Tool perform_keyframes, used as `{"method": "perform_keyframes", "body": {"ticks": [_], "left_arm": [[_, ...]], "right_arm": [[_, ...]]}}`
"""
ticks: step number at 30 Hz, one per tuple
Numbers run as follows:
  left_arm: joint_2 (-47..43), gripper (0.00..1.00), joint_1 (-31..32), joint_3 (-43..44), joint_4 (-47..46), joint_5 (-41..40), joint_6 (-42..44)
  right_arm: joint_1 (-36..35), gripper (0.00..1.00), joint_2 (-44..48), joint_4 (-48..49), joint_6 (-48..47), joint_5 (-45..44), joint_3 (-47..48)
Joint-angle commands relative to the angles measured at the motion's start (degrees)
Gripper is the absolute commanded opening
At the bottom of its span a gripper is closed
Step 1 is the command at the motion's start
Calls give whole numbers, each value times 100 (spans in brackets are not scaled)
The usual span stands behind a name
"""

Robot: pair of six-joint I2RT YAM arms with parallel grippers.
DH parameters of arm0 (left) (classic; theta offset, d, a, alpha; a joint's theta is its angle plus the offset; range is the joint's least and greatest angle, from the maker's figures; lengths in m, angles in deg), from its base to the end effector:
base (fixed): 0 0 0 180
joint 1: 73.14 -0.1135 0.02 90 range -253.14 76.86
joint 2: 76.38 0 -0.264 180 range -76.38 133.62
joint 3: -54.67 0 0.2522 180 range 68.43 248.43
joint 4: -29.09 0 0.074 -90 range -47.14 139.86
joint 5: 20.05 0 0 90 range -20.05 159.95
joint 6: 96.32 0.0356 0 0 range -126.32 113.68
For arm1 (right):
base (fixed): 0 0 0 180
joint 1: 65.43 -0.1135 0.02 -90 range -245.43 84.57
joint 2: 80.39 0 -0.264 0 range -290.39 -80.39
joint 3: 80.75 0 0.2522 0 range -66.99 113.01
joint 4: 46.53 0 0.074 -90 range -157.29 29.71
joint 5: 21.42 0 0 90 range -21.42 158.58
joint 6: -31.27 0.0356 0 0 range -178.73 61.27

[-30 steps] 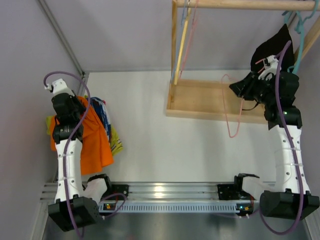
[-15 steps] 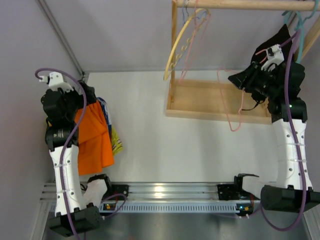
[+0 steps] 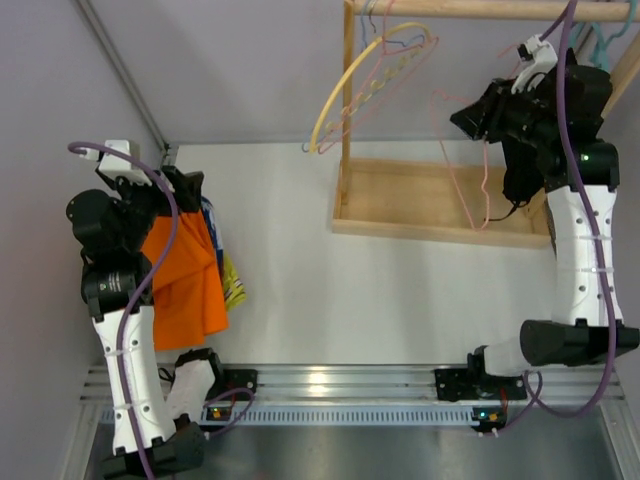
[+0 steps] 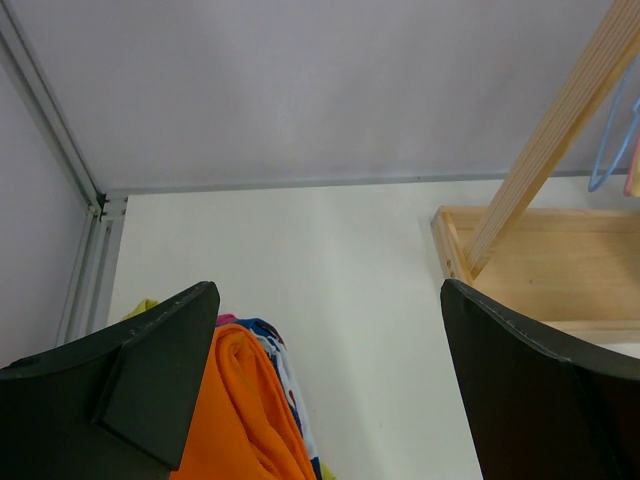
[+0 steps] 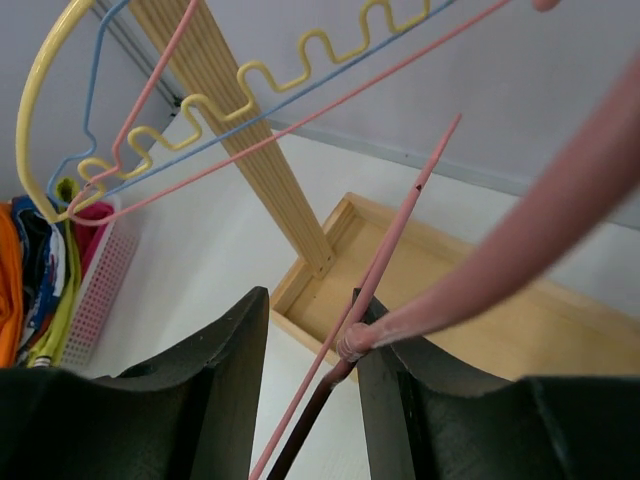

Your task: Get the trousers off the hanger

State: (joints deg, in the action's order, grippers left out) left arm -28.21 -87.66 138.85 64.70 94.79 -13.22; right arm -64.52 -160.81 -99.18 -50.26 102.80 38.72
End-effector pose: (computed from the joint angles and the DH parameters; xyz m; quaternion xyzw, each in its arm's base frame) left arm 0.1531 0.0242 0.4592 0.0221 0.7045 -0.1052 0.7015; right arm 0.2727 0.0157 0.5084 -0.1199 0.7634 0.2697 0.5745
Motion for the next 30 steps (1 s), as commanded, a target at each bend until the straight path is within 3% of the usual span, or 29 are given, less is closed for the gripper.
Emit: {"method": "perform_keyframes", "body": {"ticks": [1, 8, 14, 21, 24, 30], "left_arm": [[-35, 98, 11, 227, -234, 276, -13], [-70, 99, 11, 78, -304, 153, -154], [-123, 99, 11, -150, -365, 91, -233], [-123, 99, 11, -247, -409, 91, -277], [-123, 99, 11, -326, -418, 39, -269], [-79, 99, 11, -353, -515, 65, -383]], "right_arm": [[-47, 0, -649, -574, -785, 50, 1274], [-47, 0, -1476, -577, -794, -389, 2612], [-231, 0, -1547, 73, -794, -1101, 2560], [-223, 0, -1512, 593, -742, -1260, 2551], [-223, 0, -1223, 1181, -610, -1225, 2086], [-231, 0, -1959, 278, -662, -1541, 3210]]}}
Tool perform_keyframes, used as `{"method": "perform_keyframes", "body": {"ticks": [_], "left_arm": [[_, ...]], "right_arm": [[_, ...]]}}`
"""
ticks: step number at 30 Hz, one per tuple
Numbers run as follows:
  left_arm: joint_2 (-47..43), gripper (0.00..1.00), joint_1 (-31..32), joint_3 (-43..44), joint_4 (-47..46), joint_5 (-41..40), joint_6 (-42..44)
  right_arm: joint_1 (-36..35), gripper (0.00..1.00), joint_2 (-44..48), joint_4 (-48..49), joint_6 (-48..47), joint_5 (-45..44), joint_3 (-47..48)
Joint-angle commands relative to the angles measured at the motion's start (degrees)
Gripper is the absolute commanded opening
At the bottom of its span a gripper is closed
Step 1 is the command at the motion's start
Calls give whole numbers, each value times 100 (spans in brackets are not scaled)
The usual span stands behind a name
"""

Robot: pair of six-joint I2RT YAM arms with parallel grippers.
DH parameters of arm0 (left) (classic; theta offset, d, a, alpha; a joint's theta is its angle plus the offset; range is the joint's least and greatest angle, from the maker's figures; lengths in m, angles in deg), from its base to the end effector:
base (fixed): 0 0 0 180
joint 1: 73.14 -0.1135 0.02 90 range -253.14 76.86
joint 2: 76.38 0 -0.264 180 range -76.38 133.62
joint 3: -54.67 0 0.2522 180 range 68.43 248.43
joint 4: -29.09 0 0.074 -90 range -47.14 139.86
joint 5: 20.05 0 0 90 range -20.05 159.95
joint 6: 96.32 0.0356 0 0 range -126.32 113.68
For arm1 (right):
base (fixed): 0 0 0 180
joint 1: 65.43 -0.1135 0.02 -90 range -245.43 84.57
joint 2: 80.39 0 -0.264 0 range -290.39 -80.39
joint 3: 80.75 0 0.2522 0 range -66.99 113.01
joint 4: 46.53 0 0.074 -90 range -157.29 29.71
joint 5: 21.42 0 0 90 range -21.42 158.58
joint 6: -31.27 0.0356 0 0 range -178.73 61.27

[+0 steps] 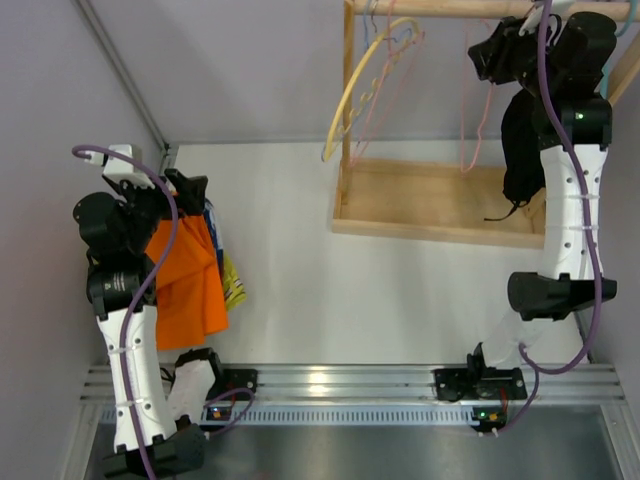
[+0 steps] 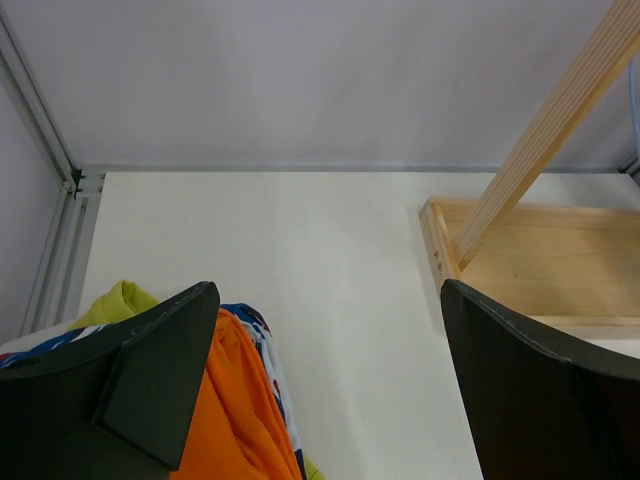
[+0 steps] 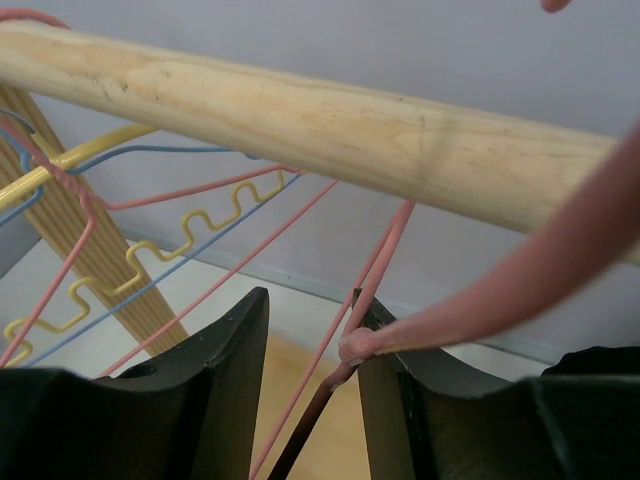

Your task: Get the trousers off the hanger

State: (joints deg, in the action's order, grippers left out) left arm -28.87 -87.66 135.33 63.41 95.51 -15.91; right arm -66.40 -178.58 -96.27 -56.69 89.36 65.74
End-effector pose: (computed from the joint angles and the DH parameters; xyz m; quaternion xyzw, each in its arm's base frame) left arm 0.1577 0.0250 0.4439 0.0059 0.7136 -0.1285 0.6887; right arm 0.3324 0.0183 0.5604 -0.1193 0.7053 0.1471 0.6831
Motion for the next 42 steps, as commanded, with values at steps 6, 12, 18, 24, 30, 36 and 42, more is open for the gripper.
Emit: {"method": "perform_keyframes", "body": {"ticks": [6, 12, 18, 24, 30, 36, 42], "left_arm": [[22, 99, 11, -18, -403, -51, -166], [4, 99, 11, -71, -403, -42, -228], [-75, 99, 11, -124, -403, -60, -140], [-22, 99, 11, -150, -403, 89, -35], [92, 99, 20, -62, -403, 151, -8], [136, 99, 29, -45, -403, 195, 0], [303, 98, 64, 113, -403, 177, 123]], "right_arm": [[-43, 0, -385, 127, -143, -346, 473], [-35, 0, -701, 127, -362, -364, 412], [-26, 12, -456, 390, -363, -223, -246], [-26, 36, 89, 558, -327, -118, -1020], [-26, 75, 582, 654, -240, -109, -1451], [-26, 93, 828, 540, 85, -12, -1399], [-26, 99, 1127, 444, 182, -30, -1618]]}}
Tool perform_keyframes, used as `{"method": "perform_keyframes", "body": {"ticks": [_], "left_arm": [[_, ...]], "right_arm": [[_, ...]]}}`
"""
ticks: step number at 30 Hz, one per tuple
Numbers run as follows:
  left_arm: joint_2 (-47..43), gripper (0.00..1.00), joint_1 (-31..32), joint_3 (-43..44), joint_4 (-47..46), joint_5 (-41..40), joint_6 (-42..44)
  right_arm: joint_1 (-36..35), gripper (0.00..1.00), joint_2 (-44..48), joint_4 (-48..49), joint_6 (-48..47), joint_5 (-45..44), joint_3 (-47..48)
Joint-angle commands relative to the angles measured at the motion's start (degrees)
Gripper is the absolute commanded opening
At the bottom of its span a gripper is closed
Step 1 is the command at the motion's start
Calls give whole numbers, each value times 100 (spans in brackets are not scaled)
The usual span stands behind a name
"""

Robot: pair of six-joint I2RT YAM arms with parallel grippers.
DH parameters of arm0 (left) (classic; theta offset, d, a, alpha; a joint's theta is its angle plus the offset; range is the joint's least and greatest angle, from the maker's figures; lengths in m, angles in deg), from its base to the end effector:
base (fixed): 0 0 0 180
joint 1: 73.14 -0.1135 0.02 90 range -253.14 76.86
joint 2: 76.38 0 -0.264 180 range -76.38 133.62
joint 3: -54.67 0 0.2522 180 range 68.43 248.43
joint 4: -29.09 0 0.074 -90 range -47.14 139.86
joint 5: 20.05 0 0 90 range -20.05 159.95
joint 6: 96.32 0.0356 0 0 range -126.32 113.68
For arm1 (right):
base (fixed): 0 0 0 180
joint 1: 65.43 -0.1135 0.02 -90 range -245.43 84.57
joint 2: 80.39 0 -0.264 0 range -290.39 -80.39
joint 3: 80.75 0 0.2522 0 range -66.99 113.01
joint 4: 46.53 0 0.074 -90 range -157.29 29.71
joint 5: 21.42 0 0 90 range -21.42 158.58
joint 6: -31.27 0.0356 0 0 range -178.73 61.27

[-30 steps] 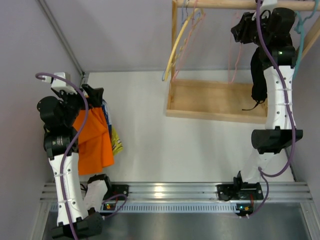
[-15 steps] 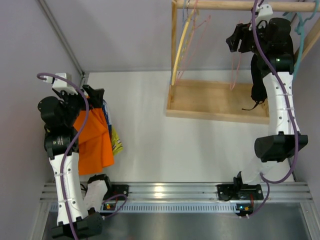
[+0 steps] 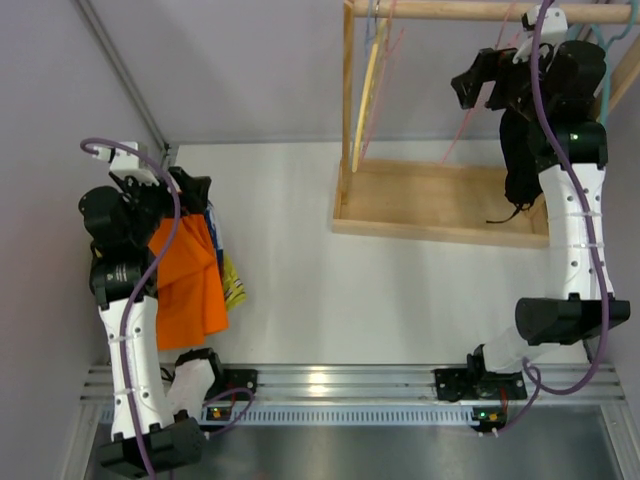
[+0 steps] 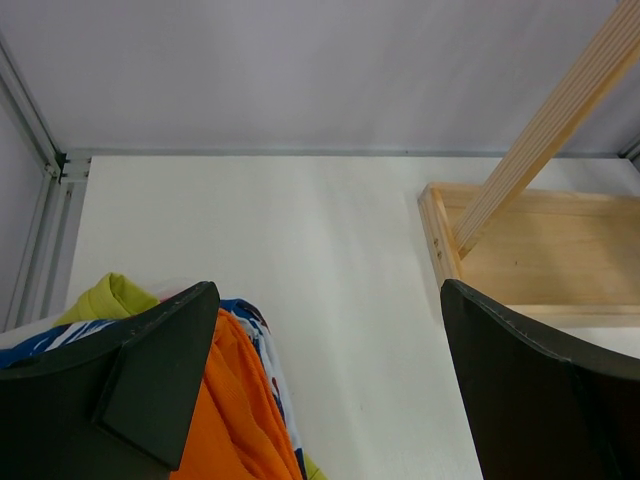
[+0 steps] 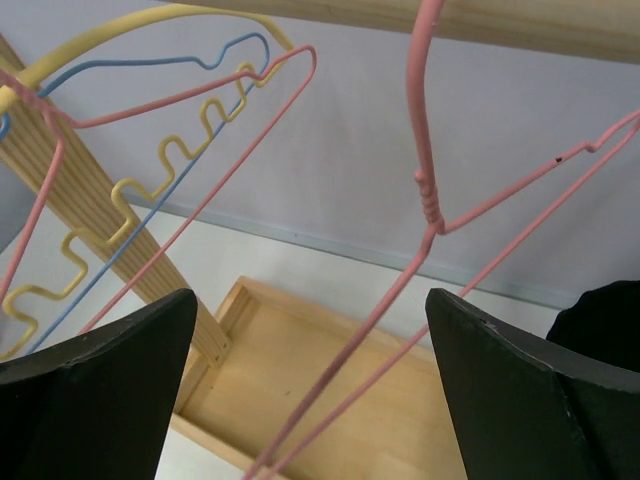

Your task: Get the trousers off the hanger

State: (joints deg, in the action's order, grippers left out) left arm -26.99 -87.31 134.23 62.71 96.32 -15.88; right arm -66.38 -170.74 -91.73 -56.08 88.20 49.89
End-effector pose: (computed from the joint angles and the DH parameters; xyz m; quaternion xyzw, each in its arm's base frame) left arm 0.1705 0.0268 0.4343 0.0073 0.7259 -0.1391 0.6736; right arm 0.3209 0.0173 0.5314 -0.1044 0.7276 0.1464 0.6620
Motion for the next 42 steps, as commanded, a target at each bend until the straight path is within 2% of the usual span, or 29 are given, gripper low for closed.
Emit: {"method": "perform_keyframes", "body": {"ticks": [1, 5, 7, 9, 10, 11, 13, 20, 23, 26, 30, 37, 40, 42], "left_arm": [[185, 99, 37, 258, -325, 96, 147], [536, 99, 169, 538, -176, 0, 156], [817, 99, 327, 776, -96, -402, 209], [1011, 99, 792, 995, -52, -807, 445], [1203, 98, 1028, 1066, -35, -1331, 690], [1309, 99, 1640, 1214, -26, -1615, 823], [1668, 99, 2467, 1373, 9, -2202, 1165], [2784, 99, 3604, 1979, 237, -2461, 1369], [3111, 99, 4148, 2226, 501, -2970, 1738], [3323, 99, 4466, 2279, 572, -2971, 1782], [3411, 99, 4555, 2201, 616, -2857, 1502], [3043, 98, 4581, 1630, 616, -3199, 1158], [2884, 99, 4573, 1392, 633, -3252, 1167], [2735, 99, 4555, 1374, 721, -2999, 1228]], "right_arm": [[-37, 100, 386, -55, 130, 69, -60], [-28, 100, 657, -178, 183, 42, -218], [-28, 99, 807, -170, 226, 33, -436], [-37, 99, 1053, -152, 261, 33, -604], [-28, 100, 1141, -152, 262, 42, -770], [-28, 99, 1316, -160, 288, 51, -859], [-37, 99, 1606, -160, 297, 51, -1130], [-37, 99, 2590, -248, 323, 323, -2177], [-28, 99, 3012, -380, 236, 394, -2801], [-37, 99, 3416, -477, 86, 507, -3390], [-37, 99, 3866, -626, -10, 675, -4058], [-37, 99, 4455, -741, -98, 1185, -5463], [-37, 99, 4570, -714, -151, 1220, -5676], [-37, 99, 4543, -706, -151, 1273, -5650]]}}
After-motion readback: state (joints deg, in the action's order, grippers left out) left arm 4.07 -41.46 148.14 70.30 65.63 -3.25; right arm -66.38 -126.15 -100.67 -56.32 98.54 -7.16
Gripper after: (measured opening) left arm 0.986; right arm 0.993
